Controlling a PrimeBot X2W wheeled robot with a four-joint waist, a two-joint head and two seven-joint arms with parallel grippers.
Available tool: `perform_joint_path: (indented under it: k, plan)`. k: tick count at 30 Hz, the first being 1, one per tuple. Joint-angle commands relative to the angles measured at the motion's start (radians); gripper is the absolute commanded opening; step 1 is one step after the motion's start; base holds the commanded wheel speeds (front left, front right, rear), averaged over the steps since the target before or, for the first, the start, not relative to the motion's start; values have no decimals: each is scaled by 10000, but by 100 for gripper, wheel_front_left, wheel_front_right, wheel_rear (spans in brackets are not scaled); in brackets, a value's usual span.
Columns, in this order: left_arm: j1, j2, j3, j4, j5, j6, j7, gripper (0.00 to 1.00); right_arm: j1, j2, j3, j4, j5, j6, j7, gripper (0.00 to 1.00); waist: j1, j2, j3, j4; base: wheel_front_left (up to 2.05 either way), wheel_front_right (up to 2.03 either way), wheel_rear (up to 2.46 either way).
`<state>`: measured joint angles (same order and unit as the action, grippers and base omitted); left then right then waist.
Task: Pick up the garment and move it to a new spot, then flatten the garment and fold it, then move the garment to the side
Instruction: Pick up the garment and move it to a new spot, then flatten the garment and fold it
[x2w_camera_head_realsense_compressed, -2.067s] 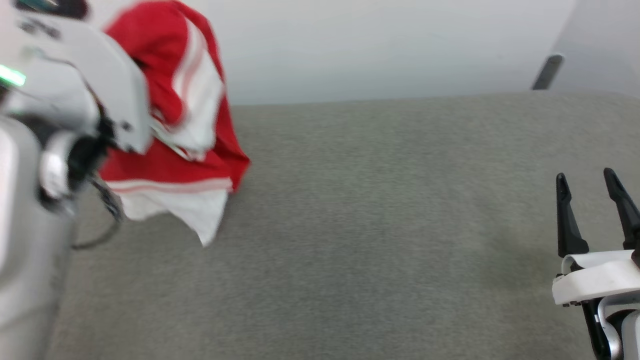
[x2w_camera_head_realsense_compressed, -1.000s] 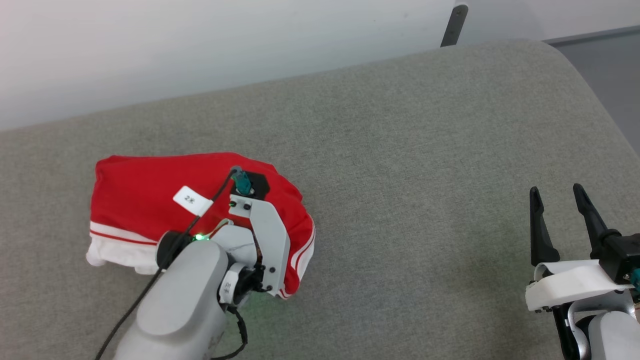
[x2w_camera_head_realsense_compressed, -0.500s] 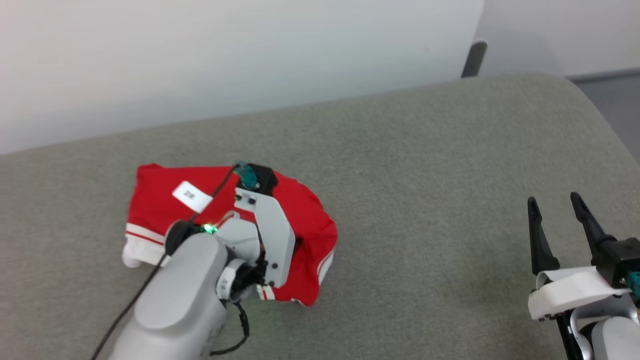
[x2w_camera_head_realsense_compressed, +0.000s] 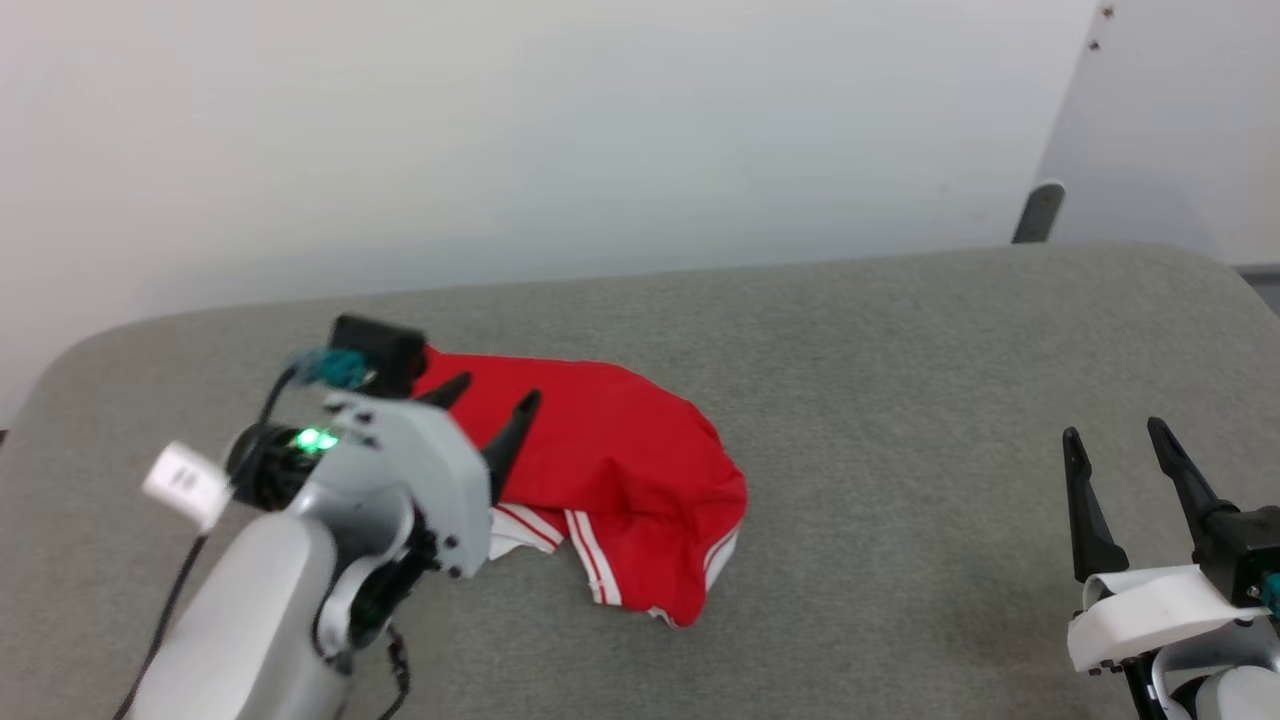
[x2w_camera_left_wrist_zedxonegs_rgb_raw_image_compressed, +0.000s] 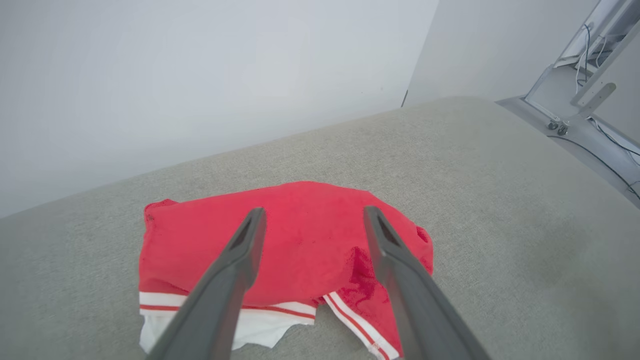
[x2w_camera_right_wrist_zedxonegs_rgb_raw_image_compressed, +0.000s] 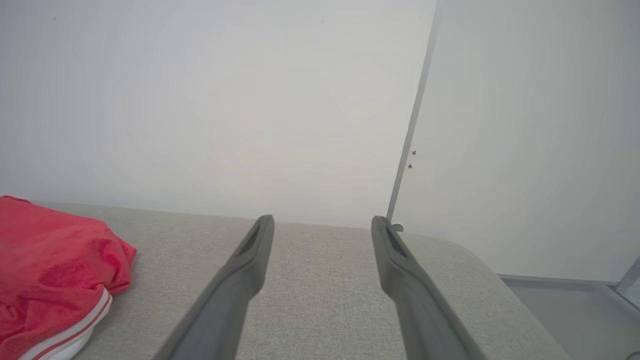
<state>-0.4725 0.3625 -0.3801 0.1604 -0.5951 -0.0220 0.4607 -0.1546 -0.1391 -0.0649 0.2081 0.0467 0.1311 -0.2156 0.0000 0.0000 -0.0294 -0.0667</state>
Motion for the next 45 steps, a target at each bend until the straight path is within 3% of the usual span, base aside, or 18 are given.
perform_joint_path:
  k: [1, 11, 21, 36, 41, 45]
  plan:
    - [269, 71, 62, -139, 106, -42, -270, 100, 112, -27, -52, -28, 47, -6, -33, 100, 0, 0, -257, 326, 0, 0, 0]
    - [2522, 674, 1362, -1167, 414, 168, -3893, 100, 536, -37, -224, -92, 27, -6, -101, 100, 0, 0, -443, 993, 0, 0, 0]
    - [4184, 742, 1867, -1121, 498, 307, -5775, 100, 869, 32, -579, -151, -14, -6, -147, 100, 0, 0, -521, 1765, 0, 0, 0]
    - [4457, 759, 1947, -933, 236, 333, -5948, 100, 915, 26, -581, -87, 54, -7, -294, 100, 0, 0, -323, 2117, 0, 0, 0]
    - [4079, 950, 1896, -1095, 110, 294, -5457, 100, 765, 97, -472, -196, -37, -7, -244, 100, 0, 0, -55, 1901, 0, 0, 0]
    - [3490, 1153, 1796, -1098, -241, 143, -4403, 100, 513, 110, -399, -255, -44, -7, -226, 100, 0, 0, 346, 1593, 0, 0, 0]
